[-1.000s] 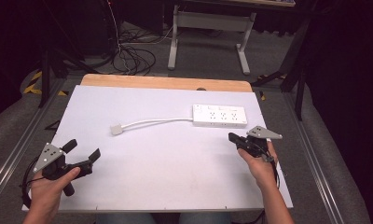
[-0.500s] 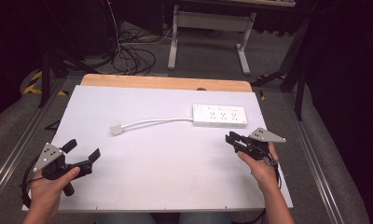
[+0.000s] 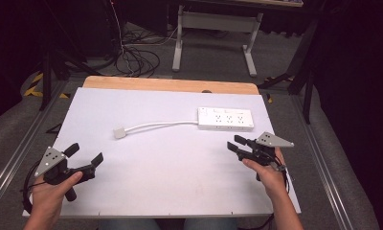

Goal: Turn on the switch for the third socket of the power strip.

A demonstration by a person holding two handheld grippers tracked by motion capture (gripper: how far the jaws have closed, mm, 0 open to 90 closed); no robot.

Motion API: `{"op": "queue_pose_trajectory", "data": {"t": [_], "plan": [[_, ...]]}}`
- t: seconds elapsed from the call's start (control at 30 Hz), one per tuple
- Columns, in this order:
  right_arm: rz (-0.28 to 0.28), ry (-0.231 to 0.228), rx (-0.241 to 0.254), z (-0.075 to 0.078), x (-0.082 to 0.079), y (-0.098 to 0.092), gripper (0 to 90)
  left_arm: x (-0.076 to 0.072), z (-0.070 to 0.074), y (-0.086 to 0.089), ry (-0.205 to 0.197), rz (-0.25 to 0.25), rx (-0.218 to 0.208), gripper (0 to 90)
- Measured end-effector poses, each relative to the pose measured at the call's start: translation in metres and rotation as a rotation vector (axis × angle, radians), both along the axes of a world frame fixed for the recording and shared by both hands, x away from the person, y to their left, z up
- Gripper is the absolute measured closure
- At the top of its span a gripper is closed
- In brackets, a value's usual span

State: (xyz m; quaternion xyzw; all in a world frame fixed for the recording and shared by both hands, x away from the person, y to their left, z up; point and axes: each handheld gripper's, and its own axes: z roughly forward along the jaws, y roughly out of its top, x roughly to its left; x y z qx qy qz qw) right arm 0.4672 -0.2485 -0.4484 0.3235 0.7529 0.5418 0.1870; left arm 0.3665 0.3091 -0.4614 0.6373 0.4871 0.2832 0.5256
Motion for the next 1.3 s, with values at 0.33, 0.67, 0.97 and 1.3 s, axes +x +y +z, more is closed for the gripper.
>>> {"op": "queue_pose_trajectory", "data": {"t": [0.33, 0.67, 0.97, 1.3], "plan": [[0.006, -0.016, 0.046, 0.0018, -0.0007, -0.0021, 51.1, -0.0003, 0.0001, 0.0003, 0.001, 0.000, 0.001, 5.2], [0.014, -0.022, 0.075, 0.0019, 0.0002, -0.0024, 36.8, 0.0002, -0.0006, -0.0011, 0.004, -0.003, 0.002, 5.1], [0.065, -0.037, 0.039, -0.0003, -0.0016, -0.0042, 15.2, 0.0008, -0.0009, -0.0012, 0.006, -0.004, 0.004, 5.1], [0.078, -0.058, 0.046, 0.0008, -0.0022, -0.0069, 7.3, 0.0009, -0.0011, -0.0012, 0.006, -0.003, 0.006, 5.1]]}}
